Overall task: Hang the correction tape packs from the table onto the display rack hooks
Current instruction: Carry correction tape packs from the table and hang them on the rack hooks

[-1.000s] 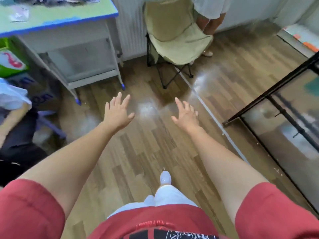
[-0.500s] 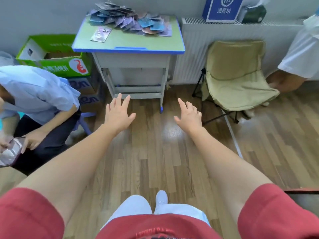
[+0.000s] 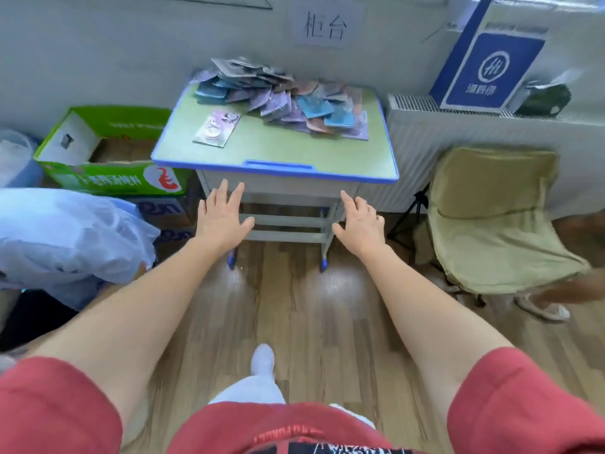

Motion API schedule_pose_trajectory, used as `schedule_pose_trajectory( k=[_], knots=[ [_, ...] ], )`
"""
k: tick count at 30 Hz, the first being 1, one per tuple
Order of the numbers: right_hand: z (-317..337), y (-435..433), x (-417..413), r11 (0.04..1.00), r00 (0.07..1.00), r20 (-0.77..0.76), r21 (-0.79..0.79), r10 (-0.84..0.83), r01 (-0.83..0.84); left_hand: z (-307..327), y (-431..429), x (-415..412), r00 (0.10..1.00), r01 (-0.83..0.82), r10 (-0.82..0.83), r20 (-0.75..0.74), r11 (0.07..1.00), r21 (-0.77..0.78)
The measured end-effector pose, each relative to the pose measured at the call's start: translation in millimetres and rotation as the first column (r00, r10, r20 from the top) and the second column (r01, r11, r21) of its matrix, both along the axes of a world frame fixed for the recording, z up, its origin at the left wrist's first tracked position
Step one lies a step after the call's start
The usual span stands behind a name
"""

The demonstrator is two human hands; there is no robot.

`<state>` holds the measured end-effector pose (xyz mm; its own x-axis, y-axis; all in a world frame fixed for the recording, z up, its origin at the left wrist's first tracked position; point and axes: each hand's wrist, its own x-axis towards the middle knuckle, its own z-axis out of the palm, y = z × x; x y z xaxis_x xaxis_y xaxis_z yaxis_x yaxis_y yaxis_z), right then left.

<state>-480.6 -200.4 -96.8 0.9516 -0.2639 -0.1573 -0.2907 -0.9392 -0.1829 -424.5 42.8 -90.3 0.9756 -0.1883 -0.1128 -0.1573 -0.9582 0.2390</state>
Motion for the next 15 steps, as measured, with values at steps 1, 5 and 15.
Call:
schedule_pose_trajectory(
  k=[1,5,15],
  knots=[
    [4,1,20,1.000,1.000,0.003,0.000,-0.007,0.007,3,2,22,1.000,0.006,-0.006,-0.001,1.000,0.009],
    [15,4,94,1.000,0.999,0.041,-0.004,0.006,-0.006,11,7,105,1.000,0.015,-0.015,0.003,0.999,0.040],
    [-3,-26,241,1.000,1.000,0.001,0.006,-0.024,0.024,-14,-10,238,0.999,-0.003,0.008,-0.044,0.995,0.102]
  ],
)
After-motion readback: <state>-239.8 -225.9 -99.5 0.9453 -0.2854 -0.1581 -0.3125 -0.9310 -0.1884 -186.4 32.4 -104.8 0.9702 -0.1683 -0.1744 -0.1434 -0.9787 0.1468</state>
